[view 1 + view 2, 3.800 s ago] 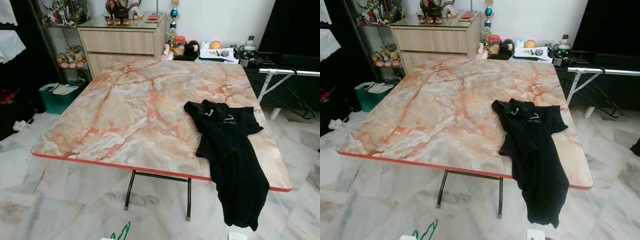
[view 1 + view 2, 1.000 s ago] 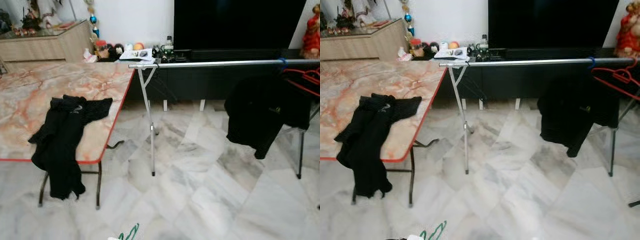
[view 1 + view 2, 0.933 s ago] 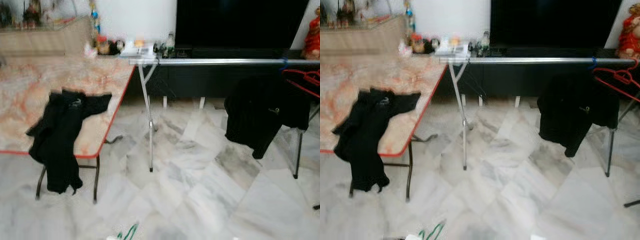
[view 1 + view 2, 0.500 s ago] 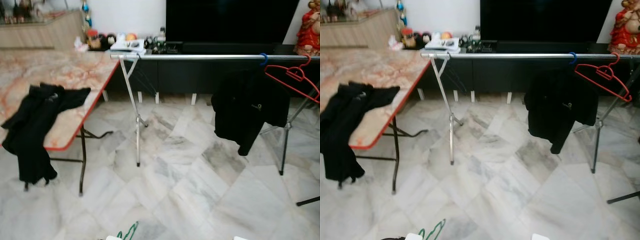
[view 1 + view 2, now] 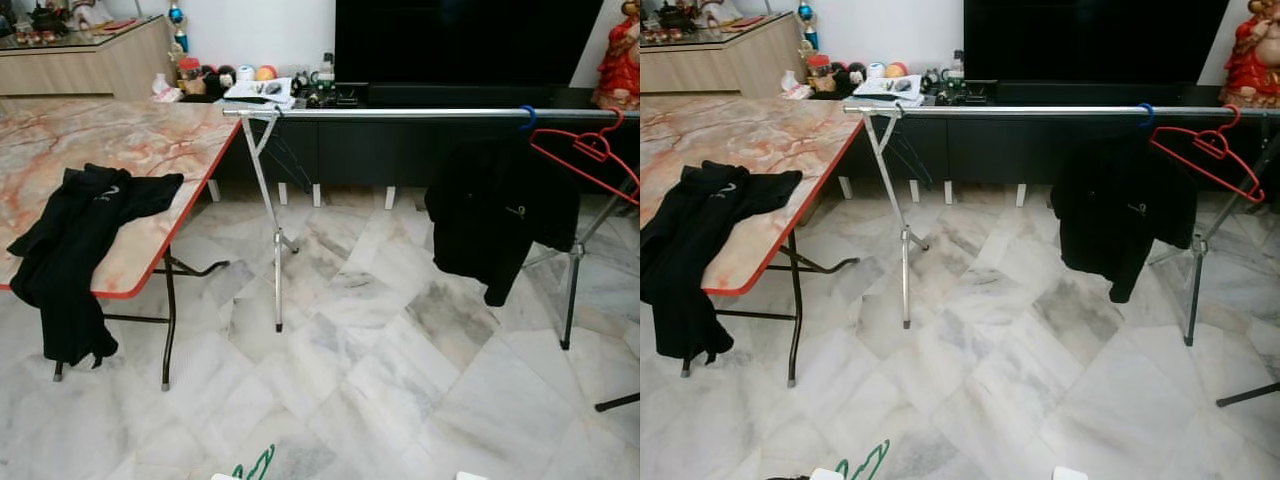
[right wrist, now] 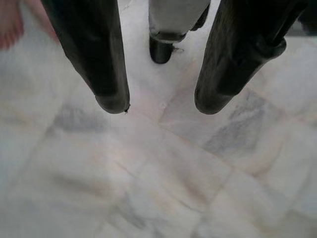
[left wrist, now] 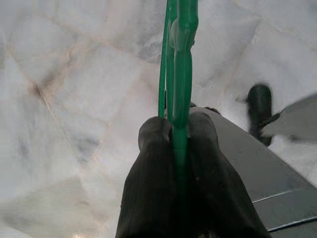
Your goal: Hang hanger
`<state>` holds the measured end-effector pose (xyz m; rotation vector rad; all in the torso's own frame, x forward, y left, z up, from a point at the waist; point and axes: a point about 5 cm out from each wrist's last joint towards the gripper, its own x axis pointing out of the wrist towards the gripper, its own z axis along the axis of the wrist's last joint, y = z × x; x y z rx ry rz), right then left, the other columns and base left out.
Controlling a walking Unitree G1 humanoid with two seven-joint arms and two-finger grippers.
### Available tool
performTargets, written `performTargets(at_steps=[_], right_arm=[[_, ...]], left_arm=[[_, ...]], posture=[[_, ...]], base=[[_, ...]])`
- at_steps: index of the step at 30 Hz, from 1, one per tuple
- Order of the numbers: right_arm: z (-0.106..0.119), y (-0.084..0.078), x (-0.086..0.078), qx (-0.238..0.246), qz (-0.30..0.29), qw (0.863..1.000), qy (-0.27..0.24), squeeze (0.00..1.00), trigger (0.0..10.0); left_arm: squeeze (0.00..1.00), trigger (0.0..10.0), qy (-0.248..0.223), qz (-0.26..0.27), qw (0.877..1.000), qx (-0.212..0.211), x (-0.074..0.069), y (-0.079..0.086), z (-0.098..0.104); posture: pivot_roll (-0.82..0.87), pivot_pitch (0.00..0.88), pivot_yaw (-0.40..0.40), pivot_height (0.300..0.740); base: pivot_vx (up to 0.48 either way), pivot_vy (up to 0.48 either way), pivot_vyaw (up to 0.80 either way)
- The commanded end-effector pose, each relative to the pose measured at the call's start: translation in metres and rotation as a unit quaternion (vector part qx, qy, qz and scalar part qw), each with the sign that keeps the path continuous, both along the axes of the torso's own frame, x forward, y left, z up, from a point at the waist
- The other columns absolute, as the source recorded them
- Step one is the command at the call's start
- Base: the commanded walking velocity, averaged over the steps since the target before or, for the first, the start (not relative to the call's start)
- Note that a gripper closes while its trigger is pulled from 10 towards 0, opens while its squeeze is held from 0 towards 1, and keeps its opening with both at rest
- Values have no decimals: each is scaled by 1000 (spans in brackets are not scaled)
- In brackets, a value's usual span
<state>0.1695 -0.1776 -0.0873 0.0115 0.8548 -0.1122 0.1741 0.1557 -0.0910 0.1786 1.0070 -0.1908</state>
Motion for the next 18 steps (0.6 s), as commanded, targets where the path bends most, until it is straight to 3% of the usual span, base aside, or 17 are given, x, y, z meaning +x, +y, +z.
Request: performTargets(at_steps=[1,6,10,12,13,15,18], right_arm=[[1,3,2,-2,41,999,-7,0,10000],[7,6,11,-39,135,989,-34,0,10000],[11,3,14,-93,159,981,-52,0,10000],[35,-19,51,-123,191,969,-100,0,10000],[58,-34,79,-154,237,950,-132,0,10000],[67,-33,87,-164,276,935,-149,0,10000],[70,-31,91,-170,295,926,-160,0,10000]], left_arm=[[0,10000,-3,-46,999,18,0,2,0],[0,10000,-20,-133,990,49,6,-1,4],[0,10000,-37,-171,982,73,9,-2,6],[0,10000,-71,-200,974,79,27,28,20],[0,10000,-92,-232,964,88,40,41,32],[0,10000,-102,-273,951,107,47,40,37],[0,10000,-108,-299,940,127,51,39,39]], posture=[[80,55,36,740],[89,50,32,740],[85,49,34,740],[82,49,37,740],[78,47,38,740],[78,45,38,740],[79,42,38,740]], base=[[0,0,0],[0,0,0],[0,0,0],[0,0,0],[0,0,0],[0,0,0],[0,0,0]])
